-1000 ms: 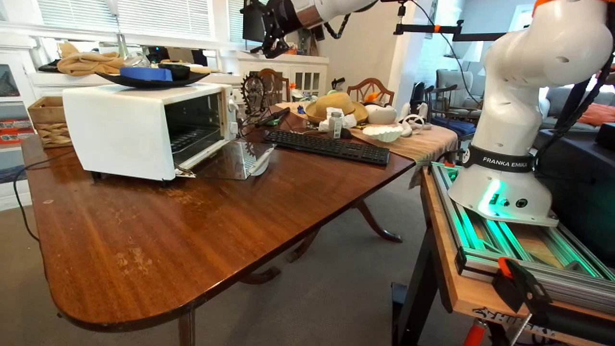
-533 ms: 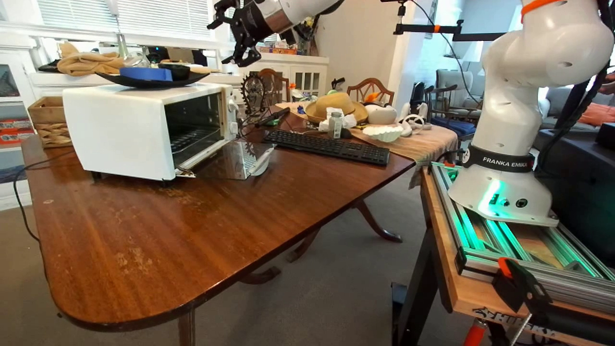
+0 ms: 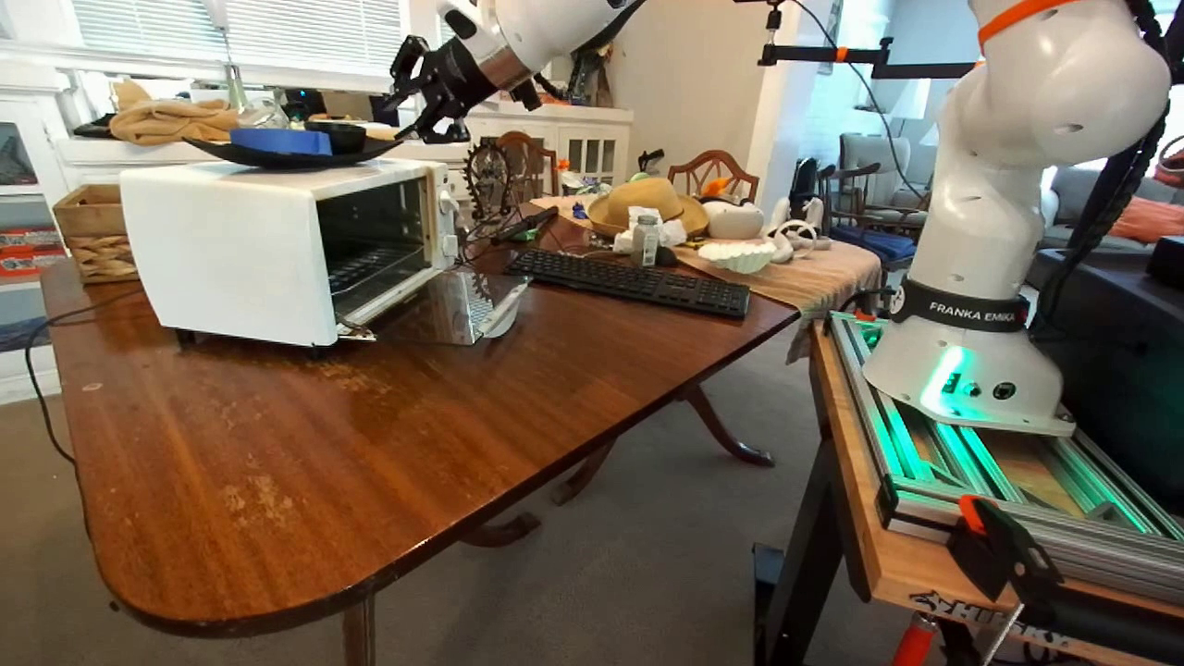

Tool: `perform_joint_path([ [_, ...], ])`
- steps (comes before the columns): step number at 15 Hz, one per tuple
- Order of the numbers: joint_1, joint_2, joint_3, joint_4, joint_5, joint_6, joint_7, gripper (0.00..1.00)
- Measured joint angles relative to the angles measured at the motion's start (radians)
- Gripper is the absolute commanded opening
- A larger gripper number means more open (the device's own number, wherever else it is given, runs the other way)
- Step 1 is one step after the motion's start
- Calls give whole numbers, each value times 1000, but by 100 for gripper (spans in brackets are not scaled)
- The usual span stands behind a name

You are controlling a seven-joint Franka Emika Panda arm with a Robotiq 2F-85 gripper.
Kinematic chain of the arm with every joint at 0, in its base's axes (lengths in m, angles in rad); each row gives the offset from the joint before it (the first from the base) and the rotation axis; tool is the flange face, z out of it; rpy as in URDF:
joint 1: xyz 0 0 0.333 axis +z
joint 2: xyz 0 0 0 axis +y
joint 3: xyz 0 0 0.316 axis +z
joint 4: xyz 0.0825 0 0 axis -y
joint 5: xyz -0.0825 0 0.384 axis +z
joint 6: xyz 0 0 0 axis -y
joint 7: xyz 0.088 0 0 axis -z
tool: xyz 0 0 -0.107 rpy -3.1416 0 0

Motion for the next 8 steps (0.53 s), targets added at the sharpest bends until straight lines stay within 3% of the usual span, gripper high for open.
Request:
perform_joint_path([
  [4,-77,58,90,57,0,14,-19,52],
  [6,-111,77,138,74,0,14,-34,45],
  [8,-145,91,181,84,0,14,-47,31],
])
